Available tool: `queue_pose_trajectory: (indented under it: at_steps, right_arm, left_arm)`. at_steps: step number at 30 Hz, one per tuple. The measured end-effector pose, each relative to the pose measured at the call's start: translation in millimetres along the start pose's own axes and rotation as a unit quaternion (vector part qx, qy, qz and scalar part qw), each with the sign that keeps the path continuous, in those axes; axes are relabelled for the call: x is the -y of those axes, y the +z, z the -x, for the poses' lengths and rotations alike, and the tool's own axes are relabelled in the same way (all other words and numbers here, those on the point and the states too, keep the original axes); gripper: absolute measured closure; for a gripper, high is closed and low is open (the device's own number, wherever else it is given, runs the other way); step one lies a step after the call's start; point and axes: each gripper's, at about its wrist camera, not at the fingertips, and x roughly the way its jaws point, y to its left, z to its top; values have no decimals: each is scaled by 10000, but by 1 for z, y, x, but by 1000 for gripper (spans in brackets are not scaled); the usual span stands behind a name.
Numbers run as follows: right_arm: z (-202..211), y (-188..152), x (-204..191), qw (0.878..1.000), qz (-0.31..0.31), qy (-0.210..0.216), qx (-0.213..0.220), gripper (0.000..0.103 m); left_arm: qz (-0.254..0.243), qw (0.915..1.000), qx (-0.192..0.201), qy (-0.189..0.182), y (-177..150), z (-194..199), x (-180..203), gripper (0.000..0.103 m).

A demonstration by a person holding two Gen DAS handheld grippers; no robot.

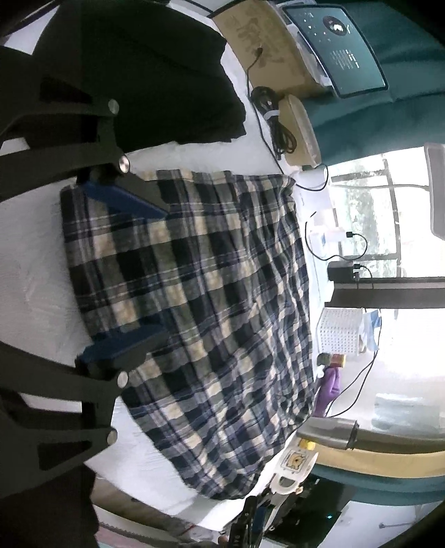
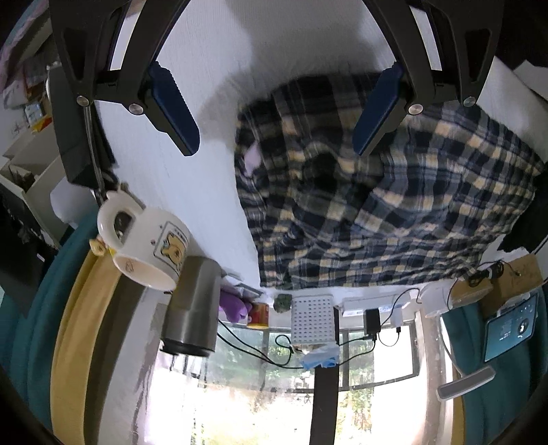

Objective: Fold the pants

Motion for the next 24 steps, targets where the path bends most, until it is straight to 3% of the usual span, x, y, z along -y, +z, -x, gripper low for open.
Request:
queue_pose_trajectory:
  at_steps: [6, 14, 19, 24]
  right_arm:
    - [-3, -20, 5, 9998, 0, -80, -201, 11]
    - [-2, -34, 10, 9989, 104, -324, -336, 11]
    - [7, -44, 1, 9976, 451, -403, -326, 5]
    - [13, -51, -37, 9936, 1113, -187, -67, 3]
  left_arm:
    - [-350, 9993, -125, -96, -12, 1, 7, 23]
    - [-844, 9942, -395, -529, -19, -9, 47, 21]
    - [-748, 9945, -544, -496, -21, -21, 54, 21]
    - [-543, 9963, -492, -439, -19, -22, 50, 21]
